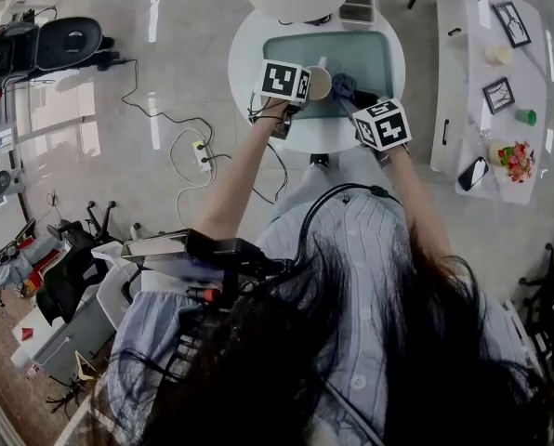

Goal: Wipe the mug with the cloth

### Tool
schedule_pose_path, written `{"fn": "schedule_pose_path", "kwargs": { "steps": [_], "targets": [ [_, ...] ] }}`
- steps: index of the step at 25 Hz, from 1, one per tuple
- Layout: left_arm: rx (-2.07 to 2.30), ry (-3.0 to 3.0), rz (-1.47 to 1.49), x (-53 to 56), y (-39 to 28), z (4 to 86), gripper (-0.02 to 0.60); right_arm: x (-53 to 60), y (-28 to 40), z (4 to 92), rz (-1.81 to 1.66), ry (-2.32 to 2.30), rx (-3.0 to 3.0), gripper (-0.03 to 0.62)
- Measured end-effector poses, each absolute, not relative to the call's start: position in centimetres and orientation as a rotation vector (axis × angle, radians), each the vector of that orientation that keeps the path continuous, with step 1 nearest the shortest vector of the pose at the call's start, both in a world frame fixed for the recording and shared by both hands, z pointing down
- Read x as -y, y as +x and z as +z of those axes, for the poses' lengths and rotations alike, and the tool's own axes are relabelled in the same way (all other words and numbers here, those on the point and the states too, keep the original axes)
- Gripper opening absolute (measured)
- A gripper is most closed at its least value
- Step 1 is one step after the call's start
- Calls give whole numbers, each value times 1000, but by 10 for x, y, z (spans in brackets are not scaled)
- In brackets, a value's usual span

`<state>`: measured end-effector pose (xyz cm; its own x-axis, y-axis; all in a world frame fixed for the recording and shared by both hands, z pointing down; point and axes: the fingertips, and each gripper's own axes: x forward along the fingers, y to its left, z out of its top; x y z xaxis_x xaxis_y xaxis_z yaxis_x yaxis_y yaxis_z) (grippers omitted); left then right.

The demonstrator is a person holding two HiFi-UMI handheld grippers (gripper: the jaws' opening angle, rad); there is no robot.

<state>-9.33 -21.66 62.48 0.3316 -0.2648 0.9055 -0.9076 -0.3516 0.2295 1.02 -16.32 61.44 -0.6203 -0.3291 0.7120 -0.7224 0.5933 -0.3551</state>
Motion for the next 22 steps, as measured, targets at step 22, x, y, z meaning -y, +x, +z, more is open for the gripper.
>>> {"fn": "schedule_pose_path", "kwargs": {
  "steps": [22],
  "targets": [
    [681, 2125, 1240, 214, -74, 622, 55, 147, 16, 616, 897, 868, 2216, 106]
  ]
}}
